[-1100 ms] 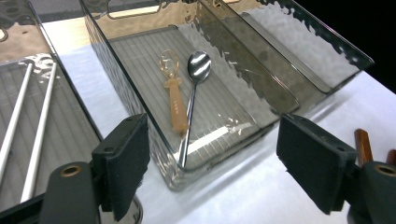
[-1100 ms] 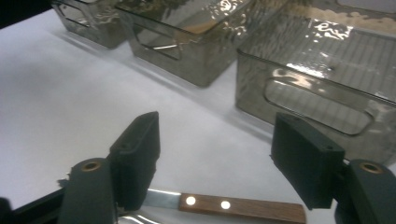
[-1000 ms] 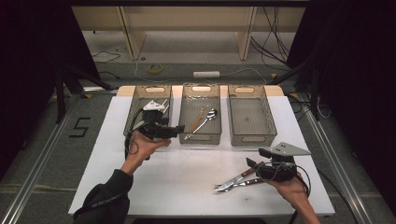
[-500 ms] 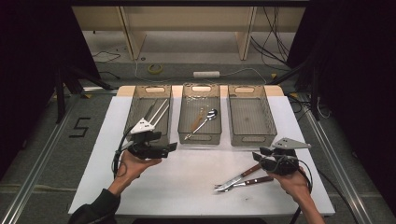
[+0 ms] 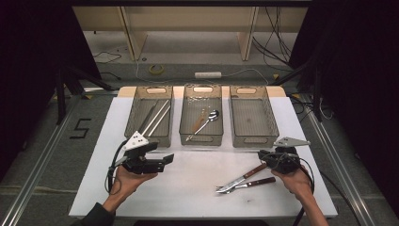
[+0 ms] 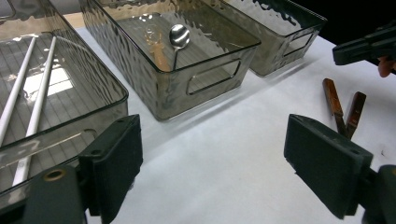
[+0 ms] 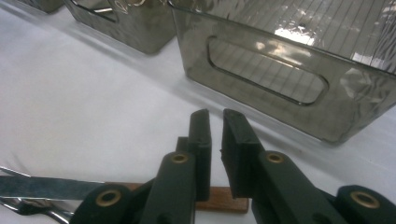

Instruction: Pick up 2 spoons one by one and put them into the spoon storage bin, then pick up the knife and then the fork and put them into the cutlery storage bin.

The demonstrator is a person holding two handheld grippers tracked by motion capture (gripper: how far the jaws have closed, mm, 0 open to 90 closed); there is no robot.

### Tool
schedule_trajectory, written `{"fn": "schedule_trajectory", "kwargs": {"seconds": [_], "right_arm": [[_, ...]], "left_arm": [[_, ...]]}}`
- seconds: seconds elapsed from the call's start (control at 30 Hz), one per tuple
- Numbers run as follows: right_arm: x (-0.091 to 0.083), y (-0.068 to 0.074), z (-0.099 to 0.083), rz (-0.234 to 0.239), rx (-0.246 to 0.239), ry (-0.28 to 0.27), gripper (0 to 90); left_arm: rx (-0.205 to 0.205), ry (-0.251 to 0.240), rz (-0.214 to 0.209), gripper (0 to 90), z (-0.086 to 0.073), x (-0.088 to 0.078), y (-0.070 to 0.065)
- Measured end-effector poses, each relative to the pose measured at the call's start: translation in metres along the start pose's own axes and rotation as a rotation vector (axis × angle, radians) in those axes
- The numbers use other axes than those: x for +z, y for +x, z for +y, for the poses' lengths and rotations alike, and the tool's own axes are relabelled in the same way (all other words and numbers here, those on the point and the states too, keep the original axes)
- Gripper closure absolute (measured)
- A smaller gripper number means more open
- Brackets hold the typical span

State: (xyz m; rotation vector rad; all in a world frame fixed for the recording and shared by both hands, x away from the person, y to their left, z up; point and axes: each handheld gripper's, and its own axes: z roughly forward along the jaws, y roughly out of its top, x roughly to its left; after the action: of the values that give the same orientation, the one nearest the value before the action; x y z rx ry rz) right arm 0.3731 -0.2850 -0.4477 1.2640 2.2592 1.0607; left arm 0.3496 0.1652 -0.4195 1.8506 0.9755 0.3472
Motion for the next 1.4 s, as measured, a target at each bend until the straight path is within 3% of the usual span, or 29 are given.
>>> {"fn": "schedule_trajectory", "kwargs": {"seconds": [0.17, 0.33, 0.7, 0.93, 1.23, 1.4], "right_arm": [[0.007, -0.005, -0.001, -0.004, -0.006, 0.032, 86.7], [0.012, -0.008, -0.002, -0.005, -0.009, 0.061, 90.0], [0.023, -0.012, -0.005, 0.005, -0.02, 0.125, 90.0], [0.03, -0.012, -0.008, 0.011, -0.025, 0.202, 90.0], [0.02, -0.005, -0.014, 0.013, -0.006, 0.272, 90.0], [0.011, -0.001, -0.02, 0.004, 0.028, 0.3, 90.0]], "left_arm": [[0.013, -0.017, -0.004, 18.9, -0.004, -0.005, -0.004], [0.026, -0.036, 0.018, 18.9, -0.008, -0.011, -0.003], [0.021, -0.052, 0.027, 18.0, -0.012, -0.016, -0.003], [0.028, -0.047, 0.029, 17.8, -0.013, -0.016, -0.003], [0.043, -0.046, 0.024, 17.7, -0.015, -0.018, -0.006], [0.049, -0.041, 0.019, 17.7, -0.015, -0.018, -0.008]]}}
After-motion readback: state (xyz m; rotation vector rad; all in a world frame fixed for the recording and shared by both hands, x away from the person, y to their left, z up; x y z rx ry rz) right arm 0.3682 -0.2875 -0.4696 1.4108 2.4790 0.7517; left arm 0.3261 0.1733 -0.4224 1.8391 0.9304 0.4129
